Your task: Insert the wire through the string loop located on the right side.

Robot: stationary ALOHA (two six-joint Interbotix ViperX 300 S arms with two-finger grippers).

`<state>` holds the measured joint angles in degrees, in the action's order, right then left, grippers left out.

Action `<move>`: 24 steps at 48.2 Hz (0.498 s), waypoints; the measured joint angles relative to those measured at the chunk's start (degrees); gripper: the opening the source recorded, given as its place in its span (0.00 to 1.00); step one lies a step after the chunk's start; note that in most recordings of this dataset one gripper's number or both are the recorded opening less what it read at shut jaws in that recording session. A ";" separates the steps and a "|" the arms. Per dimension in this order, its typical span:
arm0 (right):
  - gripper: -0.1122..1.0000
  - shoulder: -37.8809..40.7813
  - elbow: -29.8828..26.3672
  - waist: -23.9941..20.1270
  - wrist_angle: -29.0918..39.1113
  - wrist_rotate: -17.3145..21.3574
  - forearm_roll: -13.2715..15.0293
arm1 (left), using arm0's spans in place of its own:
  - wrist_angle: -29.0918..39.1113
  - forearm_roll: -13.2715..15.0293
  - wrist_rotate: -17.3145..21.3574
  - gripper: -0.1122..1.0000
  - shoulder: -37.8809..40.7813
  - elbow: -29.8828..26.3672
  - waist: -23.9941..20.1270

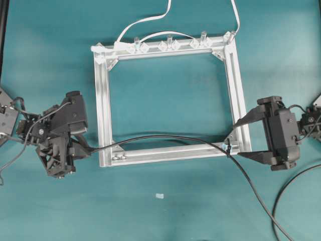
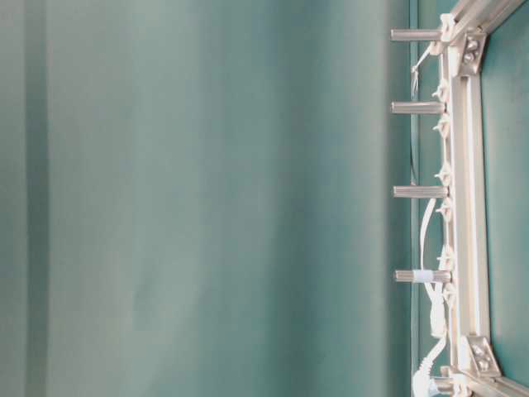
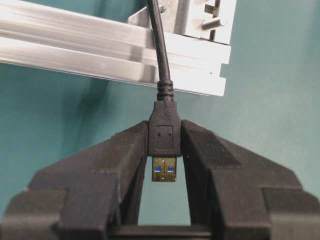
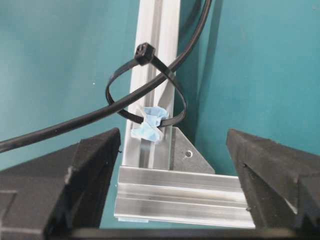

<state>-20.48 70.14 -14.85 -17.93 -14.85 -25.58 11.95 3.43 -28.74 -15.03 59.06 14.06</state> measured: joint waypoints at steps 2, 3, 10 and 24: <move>0.93 -0.09 0.00 0.00 0.00 0.00 0.00 | 0.09 0.00 0.00 0.31 0.00 0.00 0.00; 0.93 0.00 0.00 0.00 0.00 0.00 0.00 | 0.18 0.00 0.00 0.34 0.00 0.00 0.00; 0.93 0.00 0.09 0.00 0.00 0.00 0.00 | 0.26 -0.09 0.18 0.72 -0.09 0.00 0.00; 0.93 -0.09 0.26 0.00 -0.44 0.00 0.00 | 0.26 -0.18 1.32 0.65 -0.44 0.00 0.00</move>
<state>-20.57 70.40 -14.85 -18.37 -14.85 -25.58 12.22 3.25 -27.42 -15.47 59.06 14.06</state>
